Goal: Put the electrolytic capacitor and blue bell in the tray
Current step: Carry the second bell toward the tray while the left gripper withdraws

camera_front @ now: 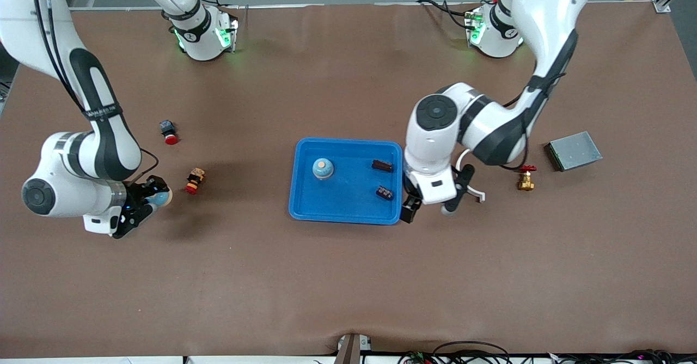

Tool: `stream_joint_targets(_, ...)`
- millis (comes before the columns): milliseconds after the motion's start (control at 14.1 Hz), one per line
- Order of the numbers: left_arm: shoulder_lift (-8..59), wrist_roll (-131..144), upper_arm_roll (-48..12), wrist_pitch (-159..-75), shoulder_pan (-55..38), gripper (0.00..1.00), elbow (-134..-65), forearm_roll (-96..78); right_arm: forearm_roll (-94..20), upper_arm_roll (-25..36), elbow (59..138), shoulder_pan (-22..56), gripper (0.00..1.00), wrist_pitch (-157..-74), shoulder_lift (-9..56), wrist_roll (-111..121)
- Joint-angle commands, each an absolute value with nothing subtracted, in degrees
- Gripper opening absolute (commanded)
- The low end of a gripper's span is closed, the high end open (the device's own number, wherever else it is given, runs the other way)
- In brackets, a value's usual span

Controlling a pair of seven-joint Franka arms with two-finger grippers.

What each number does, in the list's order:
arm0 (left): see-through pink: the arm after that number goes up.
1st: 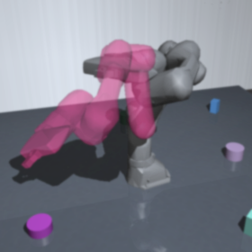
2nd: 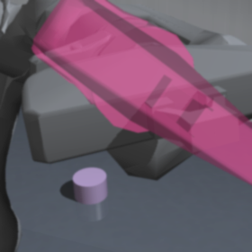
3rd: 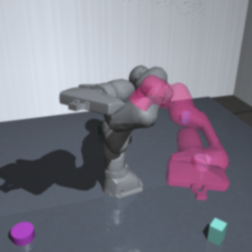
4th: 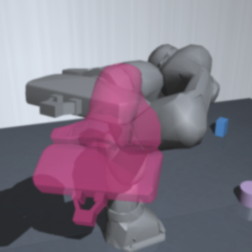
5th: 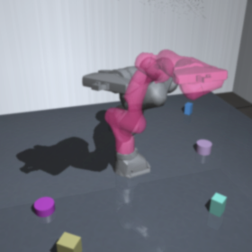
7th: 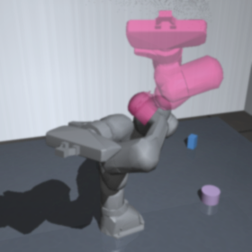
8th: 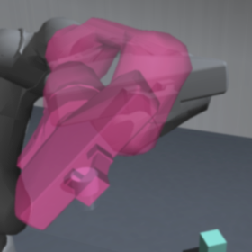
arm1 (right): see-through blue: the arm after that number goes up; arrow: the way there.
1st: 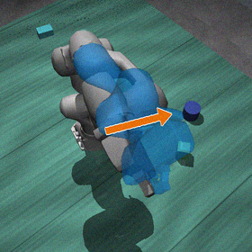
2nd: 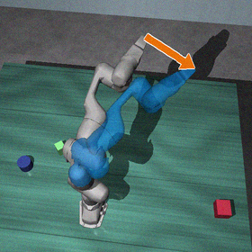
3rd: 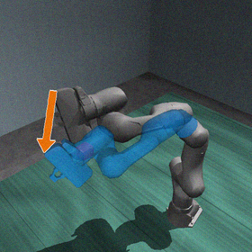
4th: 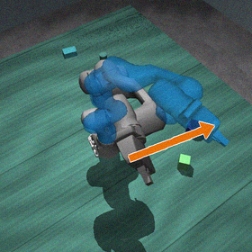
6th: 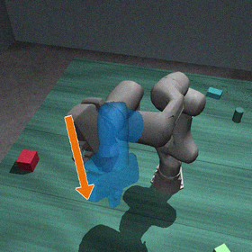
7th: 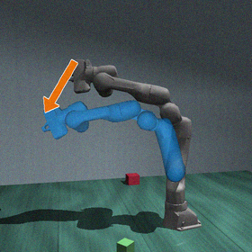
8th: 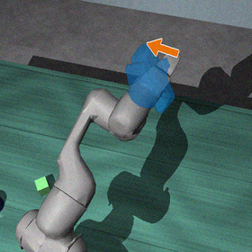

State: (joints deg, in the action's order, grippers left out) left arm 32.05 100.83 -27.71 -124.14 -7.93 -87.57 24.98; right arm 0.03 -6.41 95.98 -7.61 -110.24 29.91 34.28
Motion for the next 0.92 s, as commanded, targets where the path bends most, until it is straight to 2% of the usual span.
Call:
stream_joint_targets(0,26.5,90.7,-28.9,-119.5,-3.9,1.00,-88.9,19.6,-0.8,-6.3,95.1,-1.7,0.07,-105.7,25.6,20.2)
stream_joint_targets(212,23.0,85.9,-28.9,-117.7,-2.3,1.00,-89.6,18.6,-6.3,-6.3,94.1,5.5,0.07,-105.8,24.6,2.4)
stream_joint_targets(424,20.0,74.3,-29.7,-111.8,2.0,1.00,-89.6,14.2,-11.5,-6.2,90.4,12.6,0.07,-107.5,25.6,-14.2)
stream_joint_targets(849,16.2,53.1,-29.7,-102.4,8.5,1.00,-89.9,10.0,-11.3,-6.2,84.7,24.5,0.07,-119.3,34.3,-34.8)
